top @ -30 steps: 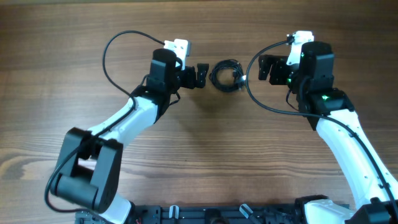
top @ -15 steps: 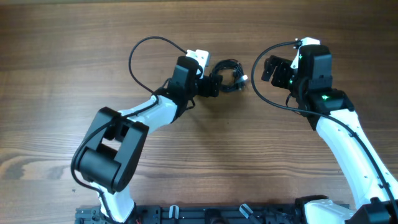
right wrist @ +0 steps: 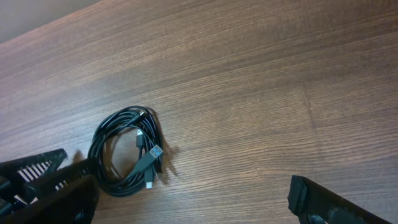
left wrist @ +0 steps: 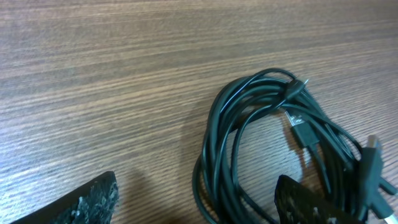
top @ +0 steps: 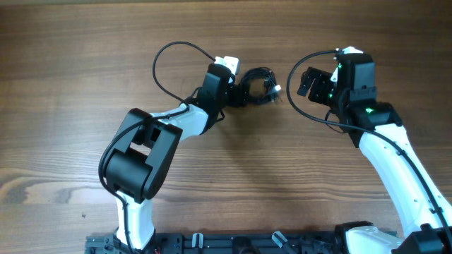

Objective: Untangle cables
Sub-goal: 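Lower the left gripper onto the cable coil and grasp a loop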

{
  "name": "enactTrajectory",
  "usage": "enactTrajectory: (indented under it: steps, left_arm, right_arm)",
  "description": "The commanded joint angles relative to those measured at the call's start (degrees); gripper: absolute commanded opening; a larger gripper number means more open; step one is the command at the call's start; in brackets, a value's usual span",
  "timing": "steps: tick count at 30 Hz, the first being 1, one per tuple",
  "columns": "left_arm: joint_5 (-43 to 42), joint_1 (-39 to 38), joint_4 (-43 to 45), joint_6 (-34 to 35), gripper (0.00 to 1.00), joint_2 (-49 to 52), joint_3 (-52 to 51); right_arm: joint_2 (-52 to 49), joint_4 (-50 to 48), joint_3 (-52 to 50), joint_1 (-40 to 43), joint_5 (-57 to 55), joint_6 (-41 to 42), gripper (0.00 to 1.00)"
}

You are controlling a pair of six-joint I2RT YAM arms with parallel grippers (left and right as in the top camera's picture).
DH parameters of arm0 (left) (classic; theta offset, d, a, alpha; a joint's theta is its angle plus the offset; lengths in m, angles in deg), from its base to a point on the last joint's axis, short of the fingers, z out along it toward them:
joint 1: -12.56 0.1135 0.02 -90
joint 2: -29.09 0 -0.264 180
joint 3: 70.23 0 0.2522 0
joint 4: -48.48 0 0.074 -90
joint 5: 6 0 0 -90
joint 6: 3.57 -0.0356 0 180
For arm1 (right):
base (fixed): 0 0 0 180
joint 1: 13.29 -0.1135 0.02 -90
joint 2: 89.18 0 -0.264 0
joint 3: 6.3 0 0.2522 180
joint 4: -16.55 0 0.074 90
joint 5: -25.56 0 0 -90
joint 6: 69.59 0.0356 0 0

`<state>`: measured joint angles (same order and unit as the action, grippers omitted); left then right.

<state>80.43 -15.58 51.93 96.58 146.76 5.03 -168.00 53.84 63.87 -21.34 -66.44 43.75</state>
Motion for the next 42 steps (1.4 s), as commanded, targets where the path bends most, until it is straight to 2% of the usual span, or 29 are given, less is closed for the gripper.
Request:
enactTrajectory:
  steps: [1, 12, 19, 27, 28, 32, 38, 39, 40, 41, 42]
  left_arm:
    - [-1.36, -0.61, 0.37, -0.87, 0.84, 1.22, 1.53]
    - [-1.9, -4.07, 0.09, -0.9, 0.83, 2.86, 1.53]
    - [-1.9, -4.07, 0.11, -0.9, 0.77, 3.52, 2.08]
    - [-1.9, -4.04, 0.07, -0.92, 0.46, 3.52, 3.67]
    - [-1.84, -3.96, 0.07, -0.92, 0.4, 3.52, 3.69]
    - [-0.35, -3.89, 0.13, -0.92, 0.05, 3.52, 3.96]
    - [0.7, -3.85, -0.98, -2.47, 0.04, 3.5, 6.23]
    - [0.7, -3.85, -0.92, -2.47, 0.1, 3.5, 6.25]
    - [0.72, -3.85, -0.94, -2.49, 0.28, 3.5, 6.25]
    - [0.7, -3.85, -0.98, -3.28, 0.32, 3.52, 6.25]
    - [1.6, -3.85, -1.18, -3.93, 0.29, 3.52, 6.25]
  right_arm:
    - [0.09, 0.17, 1.31, -0.13, -1.18, 0.85, 1.0]
    - [0.52, 0.11, 1.31, -0.13, -1.2, 0.68, 1.0]
    - [0.52, 0.11, 1.31, -0.13, -1.44, 0.61, 1.0]
    - [0.52, 0.13, 1.31, -0.13, -1.44, 0.63, 1.0]
    - [0.52, 0.11, 1.31, -0.13, -1.44, 0.63, 1.0]
    - [0.52, 0.15, 1.31, -0.13, -1.42, 0.63, 1.0]
    - [0.52, 1.18, 1.31, -0.13, -1.44, 0.68, 1.0]
    - [0.52, 1.18, 1.31, -0.13, -1.44, 0.7, 1.0]
    - [0.52, 1.18, 1.31, -0.13, -1.44, 0.74, 1.0]
    - [0.52, 1.18, 1.31, -0.13, -1.42, 0.83, 1.0]
    - [0.52, 1.18, 1.31, -0.13, -1.44, 0.81, 1.0]
